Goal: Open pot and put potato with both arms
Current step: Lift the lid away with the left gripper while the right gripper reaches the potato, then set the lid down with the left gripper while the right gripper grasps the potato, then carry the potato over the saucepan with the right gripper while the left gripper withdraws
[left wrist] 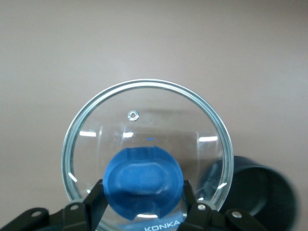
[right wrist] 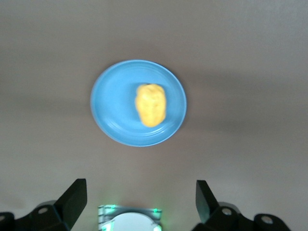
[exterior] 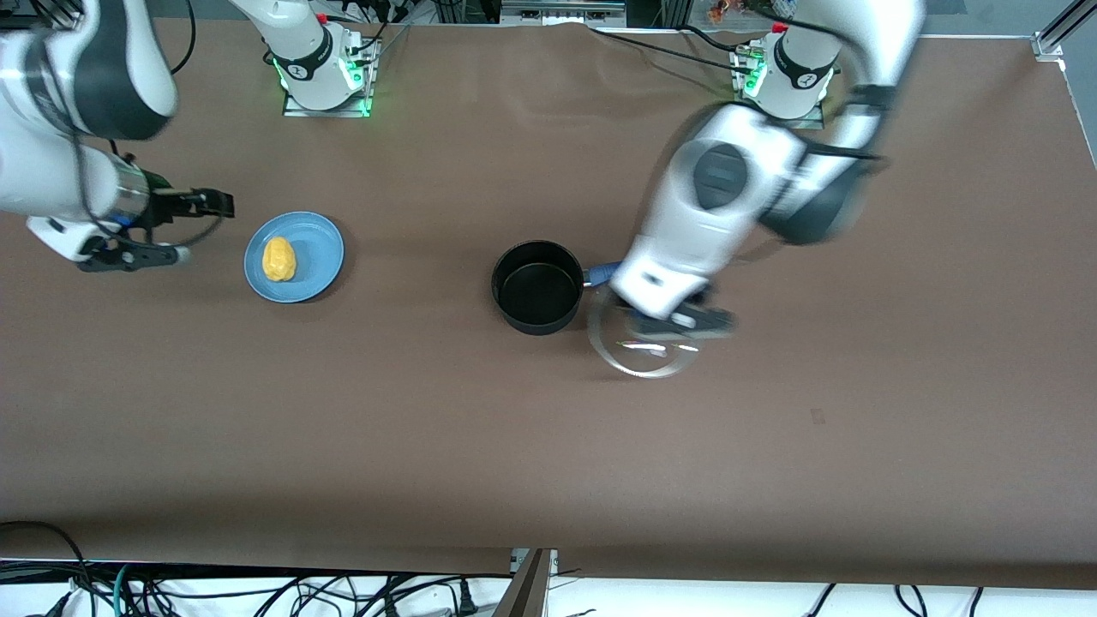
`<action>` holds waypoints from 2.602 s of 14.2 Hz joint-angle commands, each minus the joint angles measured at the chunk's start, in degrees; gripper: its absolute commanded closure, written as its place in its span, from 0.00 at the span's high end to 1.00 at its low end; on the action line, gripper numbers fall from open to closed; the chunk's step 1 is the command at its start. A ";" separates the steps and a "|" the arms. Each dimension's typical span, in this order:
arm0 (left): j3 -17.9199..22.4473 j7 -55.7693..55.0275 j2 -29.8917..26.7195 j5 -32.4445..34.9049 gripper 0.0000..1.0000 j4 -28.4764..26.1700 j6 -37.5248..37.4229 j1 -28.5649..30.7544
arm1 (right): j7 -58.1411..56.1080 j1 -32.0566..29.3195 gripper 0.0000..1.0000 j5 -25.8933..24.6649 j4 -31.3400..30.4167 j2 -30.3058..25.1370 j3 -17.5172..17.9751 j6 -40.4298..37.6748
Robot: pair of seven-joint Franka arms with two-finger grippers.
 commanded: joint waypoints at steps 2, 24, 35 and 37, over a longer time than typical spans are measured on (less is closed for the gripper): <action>6.57 29.79 -5.77 -3.02 0.44 -9.83 0.89 9.77 | -0.69 0.08 1.00 -3.34 -15.87 -2.52 0.03 17.89; 14.97 57.77 -0.13 -12.70 1.00 -14.43 7.54 23.75 | 2.71 0.16 0.14 -0.29 -10.33 5.47 5.19 18.52; 1.42 24.06 -14.37 -4.42 1.00 5.02 -27.32 22.61 | 33.64 24.49 0.14 11.16 34.61 33.93 11.37 11.85; 1.95 24.06 -14.90 -4.34 1.00 4.93 -28.28 21.82 | 36.83 27.66 0.14 11.07 34.98 36.93 11.37 18.35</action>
